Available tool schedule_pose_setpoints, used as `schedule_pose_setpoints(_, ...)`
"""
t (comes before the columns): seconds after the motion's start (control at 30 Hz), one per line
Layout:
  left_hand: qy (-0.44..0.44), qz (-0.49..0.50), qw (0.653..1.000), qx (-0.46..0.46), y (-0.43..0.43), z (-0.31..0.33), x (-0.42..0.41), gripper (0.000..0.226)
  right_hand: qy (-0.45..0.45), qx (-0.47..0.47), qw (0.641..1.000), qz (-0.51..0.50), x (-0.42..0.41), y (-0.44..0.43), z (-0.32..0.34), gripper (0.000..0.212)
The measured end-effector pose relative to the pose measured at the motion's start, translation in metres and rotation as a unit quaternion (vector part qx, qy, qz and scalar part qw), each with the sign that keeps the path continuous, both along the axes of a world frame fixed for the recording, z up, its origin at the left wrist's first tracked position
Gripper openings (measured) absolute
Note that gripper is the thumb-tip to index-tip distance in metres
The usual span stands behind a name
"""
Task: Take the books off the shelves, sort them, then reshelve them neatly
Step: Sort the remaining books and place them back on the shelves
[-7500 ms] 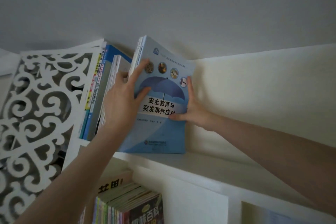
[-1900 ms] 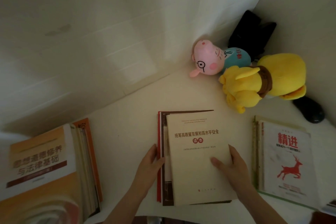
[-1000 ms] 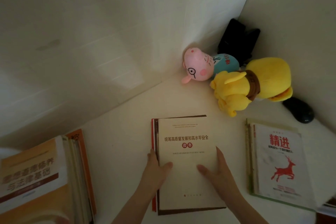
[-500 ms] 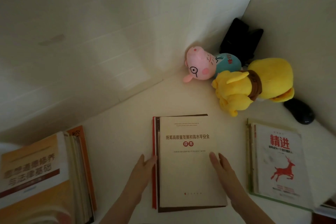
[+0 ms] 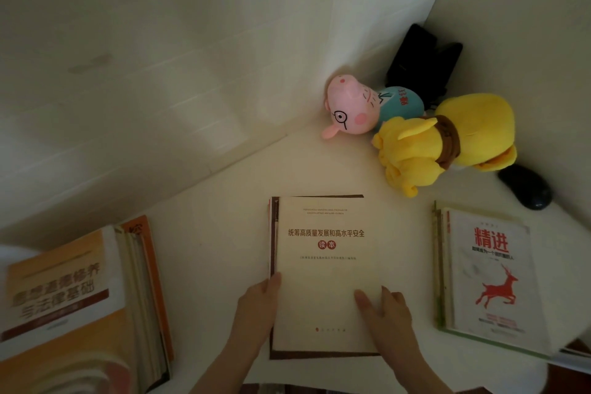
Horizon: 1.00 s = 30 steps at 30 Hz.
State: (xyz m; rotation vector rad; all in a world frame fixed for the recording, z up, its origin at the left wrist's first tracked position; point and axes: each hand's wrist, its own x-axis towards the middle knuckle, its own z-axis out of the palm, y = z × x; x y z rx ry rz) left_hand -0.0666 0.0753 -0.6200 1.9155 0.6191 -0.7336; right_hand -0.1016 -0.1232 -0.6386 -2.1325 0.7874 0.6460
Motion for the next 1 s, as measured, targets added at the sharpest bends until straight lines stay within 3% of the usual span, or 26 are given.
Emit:
schedule_pose_setpoints(0.07,0.004,-0.017,1.000,0.000,0.004,0.002,0.002,0.038,-0.002,0.022,1.000,0.002,-0.001,-0.005,-0.001,0.055)
schedule_pose_setpoints(0.17,0.022,0.034,0.999,-0.006,0.020,0.002,0.016,0.038,0.008,0.107,0.994,-0.024,0.011,-0.020,0.006,0.084)
schedule_pose_setpoints(0.27,0.026,0.095,0.994,-0.037,0.030,-0.001,0.040,0.083,-0.006,0.164,0.985,-0.058,0.042,-0.028,0.011,0.094)
schedule_pose_setpoints(0.33,0.034,0.097,0.993,-0.050,0.025,-0.008,0.055,0.124,-0.011,0.219,0.972,-0.087,0.063,-0.031,0.008,0.099)
schedule_pose_setpoints(0.37,0.045,0.092,0.993,-0.058,0.019,-0.009,0.061,0.133,-0.003,0.240,0.966,-0.093,0.070,-0.030,0.004,0.106)
schedule_pose_setpoints(0.4,0.057,0.081,0.993,-0.061,0.013,-0.005,0.066,0.129,0.002,0.243,0.966,-0.092,0.075,-0.030,-0.002,0.117)
schedule_pose_setpoints(0.47,0.068,0.081,0.994,-0.035,0.002,-0.006,0.070,0.097,0.014,0.244,0.964,-0.102,0.076,-0.031,-0.013,0.137)
schedule_pose_setpoints(0.53,0.063,0.083,0.994,-0.035,-0.002,-0.014,0.072,0.074,0.012,0.267,0.956,-0.118,0.075,-0.035,-0.029,0.133)
schedule_pose_setpoints(0.6,0.048,0.082,0.993,-0.068,-0.003,-0.018,0.071,0.077,0.006,0.297,0.947,-0.126,0.074,-0.038,-0.033,0.122)
schedule_pose_setpoints(0.7,0.036,0.112,0.987,-0.109,-0.006,-0.025,0.068,0.101,0.005,0.336,0.931,-0.143,0.074,-0.038,-0.019,0.111)
schedule_pose_setpoints(0.8,-0.027,0.141,0.983,-0.111,-0.012,-0.020,0.057,0.077,0.008,0.354,0.924,-0.141,0.074,-0.038,-0.009,0.094)
schedule_pose_setpoints(1.0,-0.103,0.163,0.966,-0.172,-0.011,0.000,0.032,0.075,-0.020,0.366,0.926,-0.089,0.074,-0.044,0.014,0.135)
